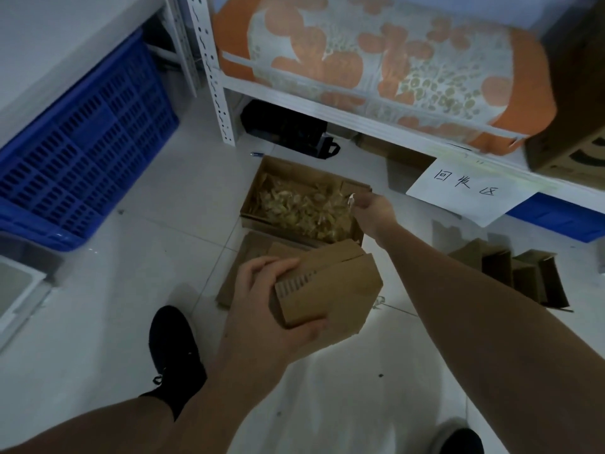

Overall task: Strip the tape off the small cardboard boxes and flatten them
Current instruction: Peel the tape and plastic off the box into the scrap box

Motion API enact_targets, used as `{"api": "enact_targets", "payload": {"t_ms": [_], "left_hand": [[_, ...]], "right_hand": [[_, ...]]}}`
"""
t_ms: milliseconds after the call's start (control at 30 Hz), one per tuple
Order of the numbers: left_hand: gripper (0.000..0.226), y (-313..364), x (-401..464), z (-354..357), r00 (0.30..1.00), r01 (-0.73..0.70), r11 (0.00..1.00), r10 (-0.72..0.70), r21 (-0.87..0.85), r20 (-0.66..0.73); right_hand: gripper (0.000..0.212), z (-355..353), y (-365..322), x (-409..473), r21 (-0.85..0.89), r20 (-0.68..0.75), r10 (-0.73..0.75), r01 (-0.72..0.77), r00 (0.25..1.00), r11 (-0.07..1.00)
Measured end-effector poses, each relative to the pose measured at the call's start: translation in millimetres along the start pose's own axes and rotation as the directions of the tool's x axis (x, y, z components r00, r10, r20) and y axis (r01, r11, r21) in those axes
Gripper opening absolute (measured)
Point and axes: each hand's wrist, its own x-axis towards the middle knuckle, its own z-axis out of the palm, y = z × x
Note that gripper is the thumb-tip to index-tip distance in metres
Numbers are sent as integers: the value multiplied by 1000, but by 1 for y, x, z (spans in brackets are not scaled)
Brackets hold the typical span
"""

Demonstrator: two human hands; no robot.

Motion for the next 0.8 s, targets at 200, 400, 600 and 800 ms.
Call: {"api": "enact_targets", "payload": {"t_ms": [200, 400, 600, 800], "left_hand": [[80, -6, -3, 1, 998, -21, 999, 19, 34, 52], [82, 0, -20, 8, 982, 10, 995, -28, 96, 185], [77, 53, -57, 2, 938, -150, 986, 120, 70, 326], [77, 96, -112, -16, 890, -234, 972, 201, 33, 409]], "right_hand": [[37, -35, -3, -73, -127, 80, -179, 189, 981, 974], [47, -83, -10, -191, -320, 275, -344, 423, 898, 848], [94, -113, 8, -312, -368, 446, -354, 529, 822, 765], [87, -132, 33, -405, -264, 247, -524, 577, 815, 773]]}}
